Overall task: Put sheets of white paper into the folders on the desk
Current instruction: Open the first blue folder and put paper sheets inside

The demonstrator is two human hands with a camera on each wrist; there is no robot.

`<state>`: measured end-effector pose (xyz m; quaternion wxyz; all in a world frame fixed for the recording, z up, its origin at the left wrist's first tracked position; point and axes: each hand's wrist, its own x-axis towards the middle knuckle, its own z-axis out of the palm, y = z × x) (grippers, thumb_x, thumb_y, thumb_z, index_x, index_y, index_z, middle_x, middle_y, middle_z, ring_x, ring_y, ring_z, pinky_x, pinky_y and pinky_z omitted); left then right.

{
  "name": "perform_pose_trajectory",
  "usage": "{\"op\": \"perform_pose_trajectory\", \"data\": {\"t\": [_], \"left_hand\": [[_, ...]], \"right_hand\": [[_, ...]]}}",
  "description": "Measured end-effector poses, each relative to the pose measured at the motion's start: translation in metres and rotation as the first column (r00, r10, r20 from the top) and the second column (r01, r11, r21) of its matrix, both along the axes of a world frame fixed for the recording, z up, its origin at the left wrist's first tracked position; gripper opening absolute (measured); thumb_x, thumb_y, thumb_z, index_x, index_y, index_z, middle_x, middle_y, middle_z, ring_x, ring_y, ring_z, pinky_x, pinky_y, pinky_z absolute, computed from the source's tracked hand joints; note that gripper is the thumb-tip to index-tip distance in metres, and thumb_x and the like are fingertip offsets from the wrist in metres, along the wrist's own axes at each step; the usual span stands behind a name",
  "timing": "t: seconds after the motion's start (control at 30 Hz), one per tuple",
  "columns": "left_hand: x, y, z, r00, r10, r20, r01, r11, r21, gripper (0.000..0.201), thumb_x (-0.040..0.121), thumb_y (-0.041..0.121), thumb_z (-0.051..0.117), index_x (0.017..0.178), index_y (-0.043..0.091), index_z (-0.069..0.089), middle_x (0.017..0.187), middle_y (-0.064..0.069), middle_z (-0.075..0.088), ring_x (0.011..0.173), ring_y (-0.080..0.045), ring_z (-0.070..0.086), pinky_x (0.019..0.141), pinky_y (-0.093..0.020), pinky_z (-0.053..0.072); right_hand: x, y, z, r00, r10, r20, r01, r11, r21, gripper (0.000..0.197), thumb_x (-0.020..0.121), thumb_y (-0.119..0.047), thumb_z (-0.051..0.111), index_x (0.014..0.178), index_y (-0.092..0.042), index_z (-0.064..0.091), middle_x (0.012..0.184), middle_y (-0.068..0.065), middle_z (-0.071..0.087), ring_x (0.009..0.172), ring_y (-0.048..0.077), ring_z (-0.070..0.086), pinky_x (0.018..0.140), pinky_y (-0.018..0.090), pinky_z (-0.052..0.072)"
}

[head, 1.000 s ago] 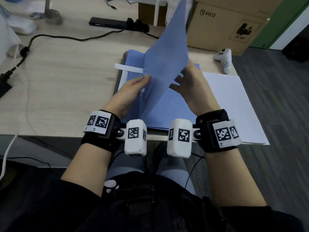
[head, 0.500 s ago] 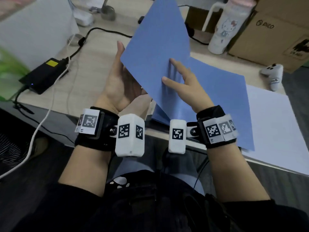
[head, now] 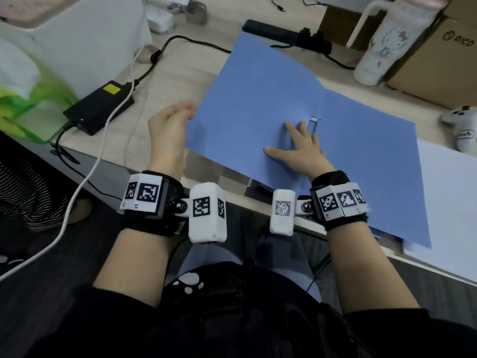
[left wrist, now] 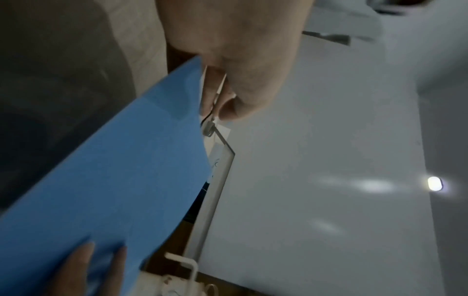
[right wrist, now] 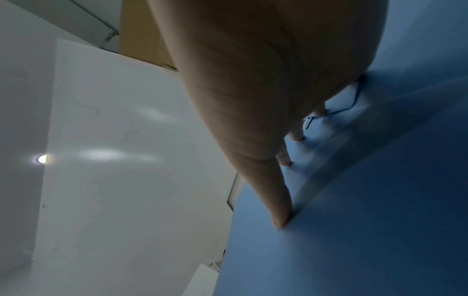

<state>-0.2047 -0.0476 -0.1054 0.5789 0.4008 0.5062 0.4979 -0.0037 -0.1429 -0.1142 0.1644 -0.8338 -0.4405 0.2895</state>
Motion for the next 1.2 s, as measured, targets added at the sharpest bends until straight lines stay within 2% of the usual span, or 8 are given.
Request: {"op": "perform_pose_trajectory", "data": {"t": [0.17,0.33,0.47,0.63,0.8,0.9,0.97,1.2], "left_hand": [[0.008,0.0,0.004,0.955,0.043,-0.295,0.031,0.97,0.241,0.035,0.081,0.0,0.051,0.11,0.011,0.067,0.107,0.002,0.067,0.104,-0.008,0.061,0.095,-0.022,0.049],[0.044,-0.009,0.016,0.891,-0.239,-0.386,0.378,0.861,0.34,0.033,0.084,-0.008,0.049,0.11,0.004,0.067,0.11,-0.002,0.067,0.104,-0.007,0.061,0.093,-0.012,0.046],[0.085,-0.018,0.007,0.692,-0.412,-0.592,0.66,0.693,0.289,0.031,0.086,-0.001,0.056,0.115,0.006,0.065,0.122,-0.012,0.065,0.109,-0.015,0.058,0.095,-0.019,0.039],[0.125,-0.031,-0.002,0.399,-0.456,-0.796,0.842,0.525,0.121,0.047,0.088,0.014,0.06,0.134,0.017,0.05,0.153,-0.005,0.031,0.147,-0.025,0.01,0.118,-0.042,0.004],[0.139,-0.039,-0.021,0.053,-0.32,-0.946,0.879,0.465,-0.108,0.088,0.078,0.045,0.068,0.149,0.023,0.02,0.16,-0.001,-0.001,0.147,-0.027,-0.012,0.114,-0.053,-0.011],[0.141,-0.04,-0.034,0.026,-0.266,-0.963,0.875,0.471,-0.107,0.097,0.075,0.053,0.067,0.15,0.021,0.014,0.16,0.001,-0.004,0.147,-0.026,-0.014,0.114,-0.053,-0.011],[0.141,-0.04,-0.037,0.035,-0.249,-0.968,0.876,0.475,-0.091,0.099,0.074,0.055,0.067,0.15,0.021,0.013,0.16,0.002,-0.004,0.147,-0.025,-0.014,0.115,-0.052,-0.01],[0.141,-0.043,-0.042,0.048,-0.227,-0.973,0.873,0.482,-0.069,0.1,0.074,0.057,0.066,0.15,0.022,0.012,0.16,0.003,-0.004,0.147,-0.022,-0.014,0.116,-0.05,-0.01]], "right_hand": [[0.008,-0.002,0.002,1.0,0.016,0.016,-0.016,1.0,0.012,0.076,0.086,-0.049,0.058,0.149,-0.031,0.019,0.16,-0.006,0.001,0.147,0.027,-0.003,0.119,0.051,0.006],[0.028,-0.006,0.012,0.996,0.024,-0.089,-0.014,0.993,0.117,0.062,0.088,-0.037,0.061,0.143,-0.023,0.037,0.158,-0.005,0.02,0.145,0.018,0.019,0.119,0.036,0.019],[0.038,-0.013,0.015,0.988,0.023,-0.151,0.012,0.974,0.227,0.051,0.09,-0.028,0.062,0.137,-0.015,0.047,0.151,0.0,0.036,0.139,0.013,0.033,0.112,0.025,0.025],[0.053,-0.02,0.006,0.986,-0.087,-0.142,0.128,0.941,0.314,0.053,0.091,-0.024,0.06,0.138,-0.007,0.043,0.147,0.009,0.04,0.14,0.019,0.03,0.116,0.031,0.022],[0.06,-0.023,-0.017,0.977,-0.205,-0.063,0.213,0.956,0.2,0.032,0.082,-0.037,0.059,0.068,-0.015,0.039,0.086,-0.008,0.034,0.116,0.03,0.042,0.099,0.037,0.029],[0.058,-0.027,-0.025,0.986,-0.143,-0.082,0.155,0.974,0.166,0.013,0.091,-0.022,0.056,0.094,-0.01,0.051,0.12,0.005,0.034,0.142,0.035,0.018,0.116,0.041,0.016],[0.055,-0.032,-0.022,0.987,-0.111,-0.12,0.128,0.981,0.149,0.045,0.093,-0.019,0.054,0.132,0.001,0.041,0.153,0.01,0.022,0.147,0.029,0.004,0.118,0.036,0.008],[0.055,-0.033,-0.018,0.985,-0.018,-0.169,0.06,0.967,0.246,0.057,0.095,-0.026,0.052,0.147,-0.012,0.031,0.153,0.007,0.032,0.145,0.022,0.02,0.118,0.042,0.018]]}}
